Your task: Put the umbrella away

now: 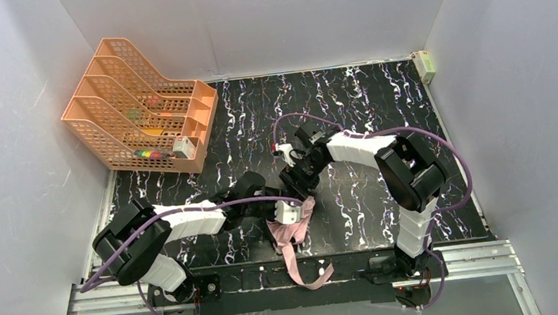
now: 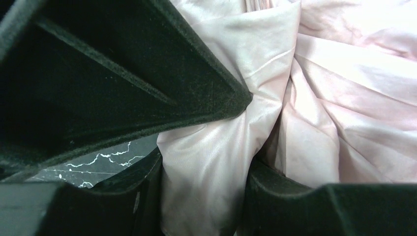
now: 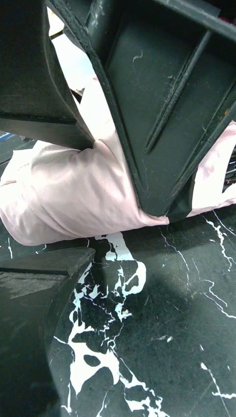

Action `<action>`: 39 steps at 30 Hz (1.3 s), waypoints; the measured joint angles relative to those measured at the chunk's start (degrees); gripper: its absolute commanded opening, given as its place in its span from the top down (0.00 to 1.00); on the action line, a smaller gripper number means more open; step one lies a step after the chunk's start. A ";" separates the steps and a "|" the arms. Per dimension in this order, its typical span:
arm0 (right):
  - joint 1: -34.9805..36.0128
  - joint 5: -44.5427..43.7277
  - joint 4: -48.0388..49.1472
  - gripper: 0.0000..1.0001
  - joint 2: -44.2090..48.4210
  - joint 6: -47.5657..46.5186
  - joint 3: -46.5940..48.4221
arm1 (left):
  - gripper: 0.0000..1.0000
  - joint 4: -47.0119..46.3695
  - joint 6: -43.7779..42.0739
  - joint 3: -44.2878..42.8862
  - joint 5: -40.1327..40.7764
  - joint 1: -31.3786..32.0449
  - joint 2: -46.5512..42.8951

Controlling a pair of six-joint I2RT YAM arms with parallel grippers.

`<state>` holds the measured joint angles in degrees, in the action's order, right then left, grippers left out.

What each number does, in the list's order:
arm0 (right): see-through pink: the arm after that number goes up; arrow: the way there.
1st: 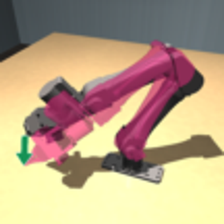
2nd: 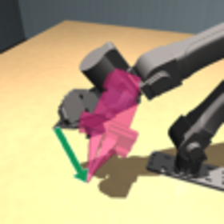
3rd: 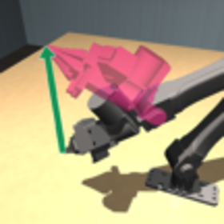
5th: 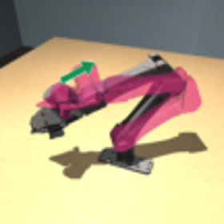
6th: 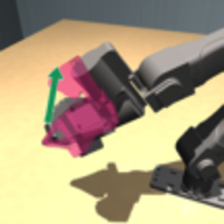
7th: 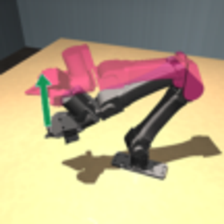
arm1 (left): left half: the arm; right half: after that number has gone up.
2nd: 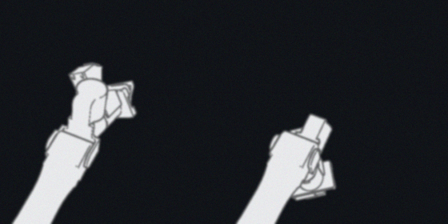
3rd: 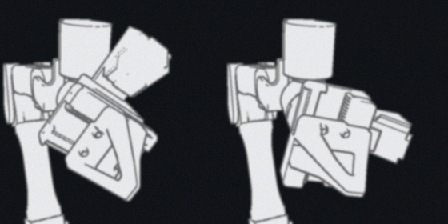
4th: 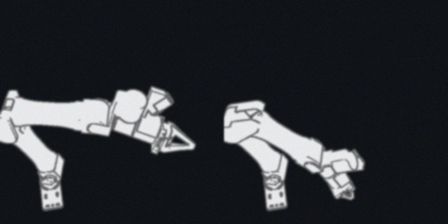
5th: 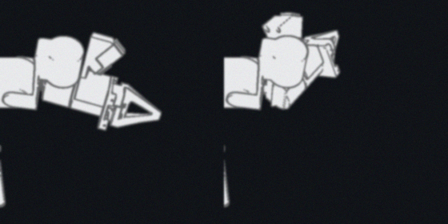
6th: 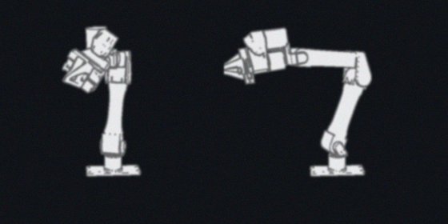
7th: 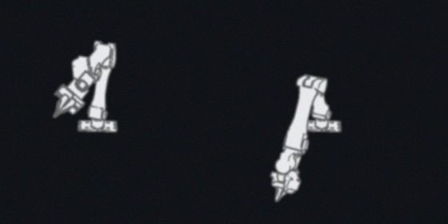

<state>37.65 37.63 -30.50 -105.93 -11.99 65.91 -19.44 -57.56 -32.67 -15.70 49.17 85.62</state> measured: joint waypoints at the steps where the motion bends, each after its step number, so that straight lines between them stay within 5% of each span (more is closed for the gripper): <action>1: 0.04 -0.17 -0.04 0.23 0.00 0.24 0.00 | 1.00 -0.81 -0.11 0.44 0.35 0.13 -0.09; 9: 1.05 -1.66 0.13 0.41 -0.11 2.12 -0.07 | 0.99 -6.95 -1.09 3.76 2.78 0.98 -0.50; 14: 1.64 -2.08 0.79 0.54 -0.09 2.29 -0.13 | 0.86 -11.41 -1.62 6.58 3.87 1.22 -1.11; 22: 3.23 -5.22 2.03 0.88 0.39 3.08 -0.13 | 0.65 -13.29 -1.22 8.35 4.59 1.20 -2.16; 31: 5.01 -10.64 6.40 0.96 2.86 4.55 -2.89 | 0.40 -8.98 6.25 9.07 5.55 0.87 -8.52; 39: 5.90 -19.23 9.99 1.00 5.79 3.76 -5.68 | 0.36 -6.58 13.92 8.07 4.85 0.26 -20.28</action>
<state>43.55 18.39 -20.51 -100.14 -8.23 60.23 -26.02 -43.64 -24.60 -10.85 49.43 65.34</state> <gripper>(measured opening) 0.577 0.632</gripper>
